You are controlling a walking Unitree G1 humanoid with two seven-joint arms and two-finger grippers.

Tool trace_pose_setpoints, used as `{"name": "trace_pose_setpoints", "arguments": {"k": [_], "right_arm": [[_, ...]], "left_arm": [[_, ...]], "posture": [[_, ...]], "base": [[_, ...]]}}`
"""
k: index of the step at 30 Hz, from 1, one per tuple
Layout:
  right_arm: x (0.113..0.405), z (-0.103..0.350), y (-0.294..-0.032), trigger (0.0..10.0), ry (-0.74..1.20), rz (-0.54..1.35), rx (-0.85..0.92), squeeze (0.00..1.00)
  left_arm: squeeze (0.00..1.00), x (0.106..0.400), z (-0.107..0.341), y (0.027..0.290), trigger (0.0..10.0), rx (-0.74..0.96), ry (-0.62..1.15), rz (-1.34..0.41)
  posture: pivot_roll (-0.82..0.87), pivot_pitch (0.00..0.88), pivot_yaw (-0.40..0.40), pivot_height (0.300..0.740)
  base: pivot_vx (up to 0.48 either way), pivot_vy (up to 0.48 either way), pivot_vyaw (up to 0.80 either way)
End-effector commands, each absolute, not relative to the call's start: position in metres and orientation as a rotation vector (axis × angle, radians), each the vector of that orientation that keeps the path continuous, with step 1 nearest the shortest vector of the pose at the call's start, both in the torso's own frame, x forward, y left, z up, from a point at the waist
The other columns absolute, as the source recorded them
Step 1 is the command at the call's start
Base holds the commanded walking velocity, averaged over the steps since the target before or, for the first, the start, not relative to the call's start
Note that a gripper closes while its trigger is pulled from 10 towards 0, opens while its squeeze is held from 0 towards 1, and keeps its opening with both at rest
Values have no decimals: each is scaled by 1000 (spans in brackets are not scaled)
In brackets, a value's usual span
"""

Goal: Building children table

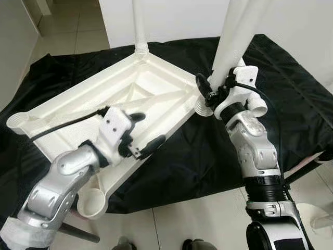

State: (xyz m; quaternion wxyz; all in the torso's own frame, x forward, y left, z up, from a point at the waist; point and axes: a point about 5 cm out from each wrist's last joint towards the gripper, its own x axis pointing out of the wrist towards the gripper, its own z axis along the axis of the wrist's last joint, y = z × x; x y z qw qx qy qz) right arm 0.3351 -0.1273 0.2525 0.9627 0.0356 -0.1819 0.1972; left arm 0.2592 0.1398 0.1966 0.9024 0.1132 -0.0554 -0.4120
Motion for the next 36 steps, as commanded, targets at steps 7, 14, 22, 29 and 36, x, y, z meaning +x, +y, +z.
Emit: {"name": "trace_pose_setpoints", "arguments": {"k": [7, 14, 22, 29, 36], "right_arm": [[327, 257, -131, 10000, -388, 440, 56, 0], [326, 256, -135, 10000, -383, 440, 40, 0], [325, 255, -136, 10000, -379, 444, 33, 0], [323, 249, -140, 10000, -359, 454, 7, 0], [324, 247, -138, 10000, -350, 477, -8, 0]], "left_arm": [[0, 261, 170, 192, 10000, 307, 21, -830], [0, 265, 161, 256, 10000, 350, 141, -756], [0, 261, 160, 265, 10000, 360, 164, -779], [0, 240, 158, 275, 10000, 418, 251, -932], [0, 235, 160, 281, 10000, 496, 284, -974]], "posture": [[-26, 127, 41, 740], [-24, 127, 37, 740], [-20, 120, 35, 740], [-1, 103, 28, 740], [9, 92, 15, 740]], "base": [[0, 0, 0], [0, 0, 0], [0, 0, 0], [0, 0, 0], [0, 0, 0]]}}
